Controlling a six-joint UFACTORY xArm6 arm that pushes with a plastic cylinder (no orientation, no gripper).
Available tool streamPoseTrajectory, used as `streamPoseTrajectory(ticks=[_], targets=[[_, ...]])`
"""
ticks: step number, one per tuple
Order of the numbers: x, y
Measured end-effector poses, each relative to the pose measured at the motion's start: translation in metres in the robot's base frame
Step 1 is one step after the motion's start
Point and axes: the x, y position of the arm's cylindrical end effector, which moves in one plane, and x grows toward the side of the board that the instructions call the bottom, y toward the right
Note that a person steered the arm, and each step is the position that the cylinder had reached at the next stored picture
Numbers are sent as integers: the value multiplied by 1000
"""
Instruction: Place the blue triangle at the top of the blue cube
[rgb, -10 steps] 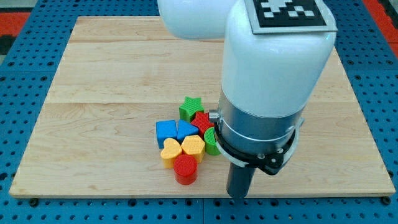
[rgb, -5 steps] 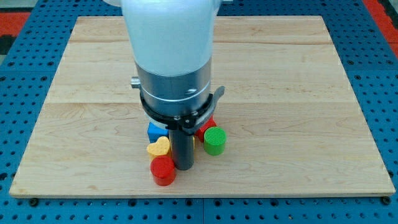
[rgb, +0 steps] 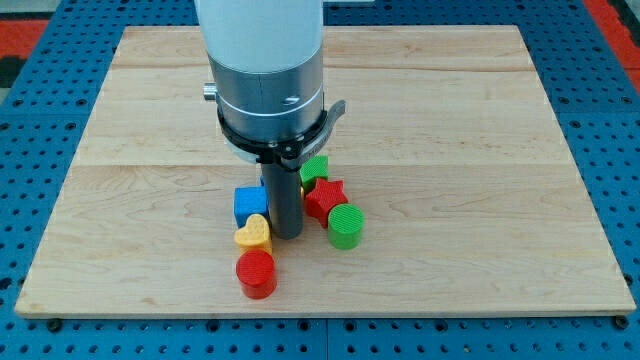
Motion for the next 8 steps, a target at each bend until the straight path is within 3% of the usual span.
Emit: streamPoseTrajectory(ticks=[2,5,6,8], targets=[[-8,-13],[-49,-96],[-51,-50],[-102,54]])
